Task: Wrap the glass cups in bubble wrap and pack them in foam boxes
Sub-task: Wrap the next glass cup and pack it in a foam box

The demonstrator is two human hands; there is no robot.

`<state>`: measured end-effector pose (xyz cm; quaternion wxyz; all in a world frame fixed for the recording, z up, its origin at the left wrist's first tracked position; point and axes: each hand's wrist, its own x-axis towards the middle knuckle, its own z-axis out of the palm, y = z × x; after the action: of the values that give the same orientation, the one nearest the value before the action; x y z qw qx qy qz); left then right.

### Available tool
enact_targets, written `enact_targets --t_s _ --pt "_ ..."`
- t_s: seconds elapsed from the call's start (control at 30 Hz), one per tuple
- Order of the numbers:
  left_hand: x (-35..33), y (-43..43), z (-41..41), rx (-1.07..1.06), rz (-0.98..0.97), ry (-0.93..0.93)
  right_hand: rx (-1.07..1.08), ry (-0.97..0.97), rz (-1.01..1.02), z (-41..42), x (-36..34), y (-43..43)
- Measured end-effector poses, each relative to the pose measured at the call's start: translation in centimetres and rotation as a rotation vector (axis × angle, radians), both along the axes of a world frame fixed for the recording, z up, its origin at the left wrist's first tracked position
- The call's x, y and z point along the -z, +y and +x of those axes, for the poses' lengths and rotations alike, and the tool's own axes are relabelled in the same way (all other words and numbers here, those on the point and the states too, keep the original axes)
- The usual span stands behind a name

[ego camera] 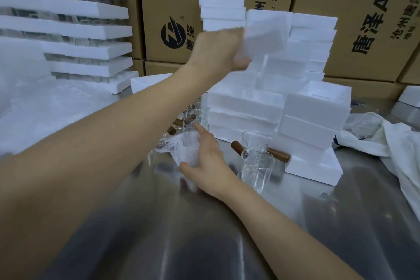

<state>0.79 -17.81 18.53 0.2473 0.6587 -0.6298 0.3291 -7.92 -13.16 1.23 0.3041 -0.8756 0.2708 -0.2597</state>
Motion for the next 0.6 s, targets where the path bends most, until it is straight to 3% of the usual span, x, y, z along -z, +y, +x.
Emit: enact_targets --t_s 0.13,0.23,0.37,0.5,0.6 --pt "2.1 5.9 1.4 0.388 -0.506 0.611 -0.007 -0.064 0.066 0.0 -0.1 -0.1" --pt "5.5 9.9 3.3 0.446 -0.738 0.763 0.047 -0.131 0.091 0.1 0.0 -0.5" --pt "11.1 13.7 6.2 0.357 -0.811 0.929 0.126 -0.197 0.057 0.1 0.0 -0.5" --pt "13.4 15.5 8.4 0.327 -0.897 1.282 0.207 -0.312 0.021 0.0 -0.8 0.0" --pt "13.6 15.8 8.6 0.262 -0.783 1.407 0.283 -0.425 0.007 -0.4 -1.9 0.3"
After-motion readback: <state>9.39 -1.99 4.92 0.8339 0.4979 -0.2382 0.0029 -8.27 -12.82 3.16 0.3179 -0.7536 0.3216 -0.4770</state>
